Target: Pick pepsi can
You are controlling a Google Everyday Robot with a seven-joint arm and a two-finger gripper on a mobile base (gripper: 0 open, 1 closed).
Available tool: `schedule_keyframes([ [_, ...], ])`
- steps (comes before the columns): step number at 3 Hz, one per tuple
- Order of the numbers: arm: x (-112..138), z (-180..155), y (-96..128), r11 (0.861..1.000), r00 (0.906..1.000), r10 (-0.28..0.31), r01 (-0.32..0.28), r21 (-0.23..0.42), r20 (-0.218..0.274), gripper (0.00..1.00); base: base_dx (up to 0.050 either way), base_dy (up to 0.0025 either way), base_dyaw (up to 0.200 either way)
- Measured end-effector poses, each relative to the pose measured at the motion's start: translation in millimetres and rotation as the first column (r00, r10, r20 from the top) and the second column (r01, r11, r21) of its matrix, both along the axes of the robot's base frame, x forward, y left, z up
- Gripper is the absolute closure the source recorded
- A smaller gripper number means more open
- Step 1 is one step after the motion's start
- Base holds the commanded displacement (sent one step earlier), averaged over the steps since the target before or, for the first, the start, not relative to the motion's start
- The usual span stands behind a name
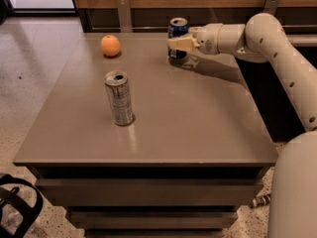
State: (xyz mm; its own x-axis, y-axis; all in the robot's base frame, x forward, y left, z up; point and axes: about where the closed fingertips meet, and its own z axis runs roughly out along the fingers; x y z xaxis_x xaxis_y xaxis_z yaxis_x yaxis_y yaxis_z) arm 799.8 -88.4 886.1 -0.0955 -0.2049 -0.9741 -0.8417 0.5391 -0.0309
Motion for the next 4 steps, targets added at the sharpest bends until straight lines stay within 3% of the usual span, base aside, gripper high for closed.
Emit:
schedule_keyframes([
  [2, -13, 55, -17, 1.000, 0.9962, 0.004, -0.004, -0.010, 0.087, 1.00, 0.000, 0.00000, 0.000],
  [4, -25, 104, -17, 0.998, 0.9843, 0.036, -0.027, -0.055, 0.173, 1.00, 0.000, 0.00000, 0.000],
])
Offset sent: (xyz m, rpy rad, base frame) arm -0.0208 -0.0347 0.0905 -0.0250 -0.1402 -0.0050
